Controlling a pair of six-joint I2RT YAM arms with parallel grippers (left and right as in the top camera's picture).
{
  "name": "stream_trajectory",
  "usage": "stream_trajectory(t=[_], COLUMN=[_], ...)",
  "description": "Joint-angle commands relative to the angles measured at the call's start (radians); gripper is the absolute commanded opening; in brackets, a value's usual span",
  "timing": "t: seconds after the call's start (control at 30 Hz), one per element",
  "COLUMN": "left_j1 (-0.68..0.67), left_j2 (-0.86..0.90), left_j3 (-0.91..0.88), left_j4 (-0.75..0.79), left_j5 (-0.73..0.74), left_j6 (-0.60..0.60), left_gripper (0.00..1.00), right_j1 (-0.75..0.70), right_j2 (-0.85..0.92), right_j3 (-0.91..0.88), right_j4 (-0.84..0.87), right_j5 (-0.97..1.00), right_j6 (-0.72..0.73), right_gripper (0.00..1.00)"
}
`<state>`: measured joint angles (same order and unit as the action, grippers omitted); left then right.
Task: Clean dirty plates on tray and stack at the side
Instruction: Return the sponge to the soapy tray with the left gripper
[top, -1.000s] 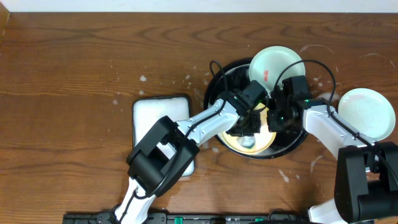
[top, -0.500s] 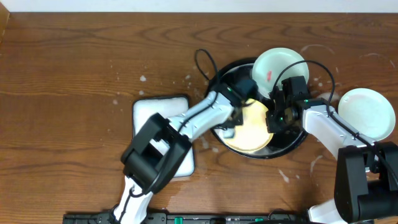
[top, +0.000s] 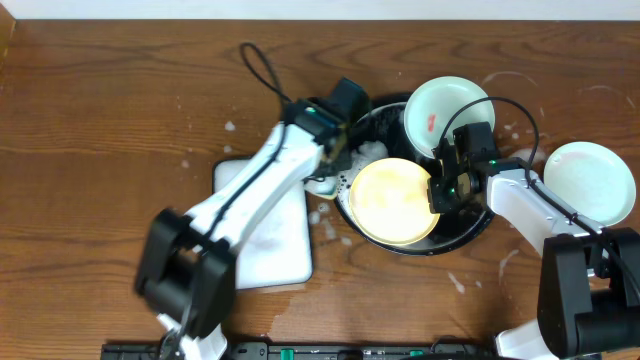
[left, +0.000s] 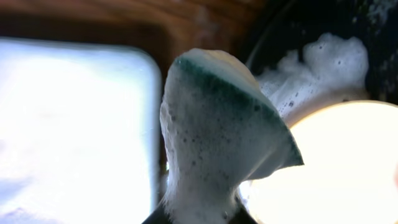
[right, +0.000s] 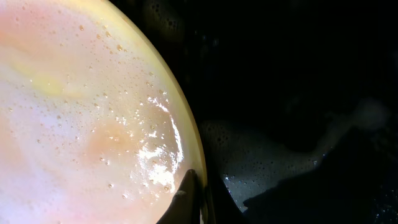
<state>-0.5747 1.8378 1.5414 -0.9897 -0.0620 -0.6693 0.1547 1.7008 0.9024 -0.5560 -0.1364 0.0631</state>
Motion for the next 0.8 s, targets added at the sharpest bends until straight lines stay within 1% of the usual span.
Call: stream_trajectory(t=[0.0, 0.07, 0.17, 0.33, 0.4, 0.43, 0.47, 0.53, 0.6, 0.7, 0.77], left_j1=[0.04, 0.079, 0.133, 0.188, 0.195, 0.196, 0.197, 0.202, 0.208, 0.221, 0.232], left_j2=[-0.077, -0.101, -0.108, -0.107, -0.107, -0.107, -0.107, -0.107, -0.117, -0.169, -0.222], left_j3=[0.008, 0.007, -0.011, -0.166, -0.232, -0.258, -0.278, -0.291, -0.285, -0.28, -0.28], left_j4=[-0.076, -0.139, -0.2, -0.163, -0.129, -0.115, -0.103, -0.1, -0.103, -0.105, -0.105], left_j5=[-0.029, -0.029, -0.029, -0.02, -0.005, -0.006, -0.006, -0.005, 0.007, 0.027, 0.027], left_j6=[0.082, 0.101, 0.101, 0.1, 0.101, 0.101, 0.101, 0.101, 0.121, 0.135, 0.135], left_gripper=[0.08, 0.08, 0.08, 0.08, 0.1, 0.16, 0.24, 0.43, 0.5, 0.64, 0.68], right_j1=[-0.003, -0.003, -0.003, -0.003, -0.003, -0.003, -0.003, -0.003, -0.003, -0.003, -0.003], right_j2=[0.027, 0.027, 0.027, 0.027, 0.027, 0.027, 0.027, 0.027, 0.025, 0.0, -0.03], right_j3=[-0.028, -0.028, -0.028, -0.028, -0.028, -0.028, -0.027, -0.023, -0.016, -0.008, -0.005], right_j4=[-0.02, -0.019, -0.011, 0.0, -0.001, 0.0, 0.0, 0.0, -0.001, -0.009, -0.011], right_j5=[0.087, 0.075, 0.028, -0.03, -0.03, -0.03, -0.03, -0.03, -0.029, -0.029, -0.029], right_j6=[-0.016, -0.015, 0.013, 0.065, 0.071, 0.071, 0.071, 0.071, 0.07, 0.071, 0.071], right_gripper=[0.01, 0.01, 0.01, 0.01, 0.01, 0.01, 0.01, 0.01, 0.01, 0.01, 0.01])
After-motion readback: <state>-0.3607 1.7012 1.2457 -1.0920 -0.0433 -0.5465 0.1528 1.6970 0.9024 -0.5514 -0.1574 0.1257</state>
